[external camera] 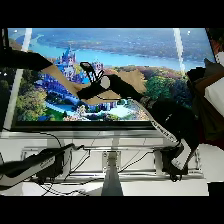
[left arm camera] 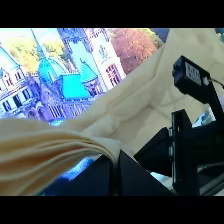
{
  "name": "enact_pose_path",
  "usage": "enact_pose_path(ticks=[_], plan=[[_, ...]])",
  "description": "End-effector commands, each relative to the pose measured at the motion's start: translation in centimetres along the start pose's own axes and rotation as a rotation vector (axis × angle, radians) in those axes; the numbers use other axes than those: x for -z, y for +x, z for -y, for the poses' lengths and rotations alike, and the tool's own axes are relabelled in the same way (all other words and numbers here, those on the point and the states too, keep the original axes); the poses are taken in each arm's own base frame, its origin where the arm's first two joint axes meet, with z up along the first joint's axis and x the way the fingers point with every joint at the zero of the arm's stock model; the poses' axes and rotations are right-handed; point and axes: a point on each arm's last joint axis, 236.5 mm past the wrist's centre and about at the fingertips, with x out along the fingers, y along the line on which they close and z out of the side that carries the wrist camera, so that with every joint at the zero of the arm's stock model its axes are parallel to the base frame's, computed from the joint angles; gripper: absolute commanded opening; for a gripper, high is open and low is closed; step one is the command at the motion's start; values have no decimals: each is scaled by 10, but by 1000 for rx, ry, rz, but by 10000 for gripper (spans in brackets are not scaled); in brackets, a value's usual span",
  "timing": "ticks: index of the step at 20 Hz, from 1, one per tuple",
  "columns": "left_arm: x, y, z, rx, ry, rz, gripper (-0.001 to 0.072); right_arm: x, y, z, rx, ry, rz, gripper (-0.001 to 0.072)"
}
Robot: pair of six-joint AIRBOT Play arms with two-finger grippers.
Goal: Fold the clothes and pants, and hang the long-sleeved shirts on hangers.
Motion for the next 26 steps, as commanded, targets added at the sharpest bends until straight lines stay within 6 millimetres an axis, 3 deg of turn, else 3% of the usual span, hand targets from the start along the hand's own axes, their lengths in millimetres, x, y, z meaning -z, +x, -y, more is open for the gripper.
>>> enact_pose_path(ticks=[1, 3, 5, 8, 11, 12, 13, 14, 15, 16, 19, 23, 26], plan=[[-20, 21, 30, 127, -19, 56, 10, -15, -33, 60, 141, -59, -5, 13], [-34, 53, 69, 260, -33, 73, 10, -30, -80, 122, 233, -4, 11, 13], [-44, 96, 113, 356, -39, 82, 11, -33, -139, 185, 308, 95, 16, 13], [-56, 174, 187, 428, -81, 141, 11, 2, -217, 267, 374, 245, -50, 13], [-56, 237, 234, 369, -101, 241, 16, 45, -278, 332, 402, 367, -84, 12], [-53, 252, 246, 346, -98, 267, 101, 56, -294, 351, 415, 402, -69, 13], [-46, 261, 260, 340, -89, 275, 371, 66, -309, 368, 429, 438, -52, 14], [-38, 266, 272, 348, -76, 265, 699, 76, -319, 381, 437, 480, -35, 72], [-33, 268, 280, 353, -46, 258, 690, 84, -326, 392, 432, 526, -19, 332], [-29, 268, 284, 346, 8, 257, 690, 90, -326, 397, 407, 577, -4, 499], [-33, 265, 276, 323, 50, 267, 690, 98, -297, 388, 233, 687, -2, 511], [-40, 258, 255, 319, 32, 252, 689, 88, -218, 341, -72, 785, -48, 685], [-36, 254, 238, 333, 19, 201, 689, 80, -154, 289, -182, 748, -147, 682]])
